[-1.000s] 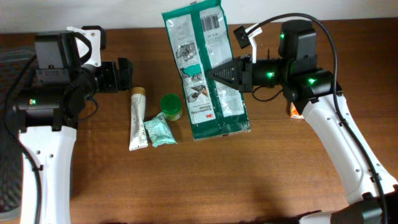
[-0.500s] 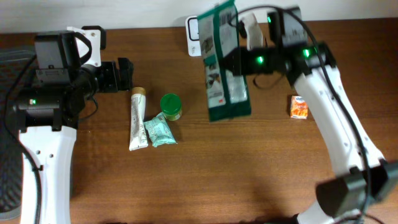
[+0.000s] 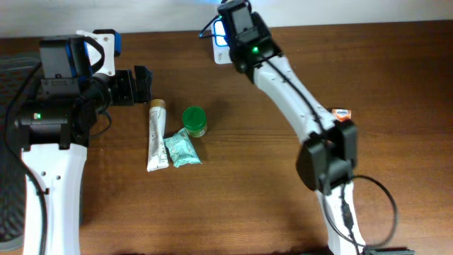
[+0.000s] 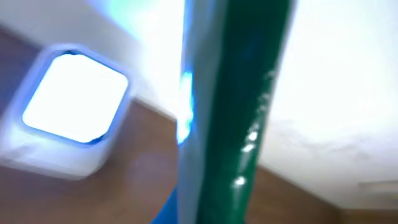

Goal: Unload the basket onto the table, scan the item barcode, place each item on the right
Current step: 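Lift the 3M package and hold it up to the scanner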

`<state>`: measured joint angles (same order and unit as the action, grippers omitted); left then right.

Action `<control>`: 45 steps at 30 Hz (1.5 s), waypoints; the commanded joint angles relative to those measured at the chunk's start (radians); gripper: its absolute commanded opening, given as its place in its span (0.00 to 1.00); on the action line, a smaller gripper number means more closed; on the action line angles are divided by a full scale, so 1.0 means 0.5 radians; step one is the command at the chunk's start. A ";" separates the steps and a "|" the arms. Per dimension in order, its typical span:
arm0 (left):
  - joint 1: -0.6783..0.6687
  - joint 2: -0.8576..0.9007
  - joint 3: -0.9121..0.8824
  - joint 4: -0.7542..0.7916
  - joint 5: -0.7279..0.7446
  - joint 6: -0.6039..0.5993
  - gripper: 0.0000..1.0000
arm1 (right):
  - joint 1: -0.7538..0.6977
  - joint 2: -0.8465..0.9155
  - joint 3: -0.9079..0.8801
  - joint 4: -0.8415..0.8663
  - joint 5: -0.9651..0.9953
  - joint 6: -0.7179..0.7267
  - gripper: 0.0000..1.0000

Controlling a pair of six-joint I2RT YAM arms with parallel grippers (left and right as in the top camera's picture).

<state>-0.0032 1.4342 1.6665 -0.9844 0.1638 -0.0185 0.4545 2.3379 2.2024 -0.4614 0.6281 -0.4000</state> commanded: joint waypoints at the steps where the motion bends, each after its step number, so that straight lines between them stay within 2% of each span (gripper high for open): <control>1: 0.013 -0.019 0.027 0.002 -0.008 0.024 0.99 | -0.006 0.197 0.030 0.349 0.552 -0.567 0.04; 3: 0.013 -0.019 0.027 0.002 -0.008 0.024 0.99 | -0.006 0.304 0.029 0.465 0.558 -0.867 0.04; 5: 0.013 -0.019 0.027 0.002 -0.008 0.024 0.99 | -0.004 0.377 0.029 0.515 0.571 -0.982 0.04; 28: 0.013 -0.019 0.027 0.002 -0.008 0.024 0.99 | 0.109 0.441 0.027 0.406 0.707 -0.985 0.04; 32: 0.013 -0.019 0.027 0.002 -0.008 0.024 0.99 | 0.114 0.441 0.027 0.391 0.782 -1.109 0.04; 39: 0.013 -0.019 0.027 0.002 -0.008 0.024 0.99 | 0.117 0.312 0.027 0.343 0.833 -1.104 0.04; 42: 0.013 -0.019 0.027 0.003 -0.008 0.024 0.99 | 0.123 0.192 0.027 0.277 0.832 -0.983 0.04; 45: 0.013 -0.019 0.027 0.002 -0.008 0.024 0.99 | 0.126 0.017 0.027 0.063 0.741 -0.768 0.04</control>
<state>-0.0032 1.4342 1.6665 -0.9840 0.1638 -0.0185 0.5064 2.5118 2.2028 -0.3737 1.0058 -0.9039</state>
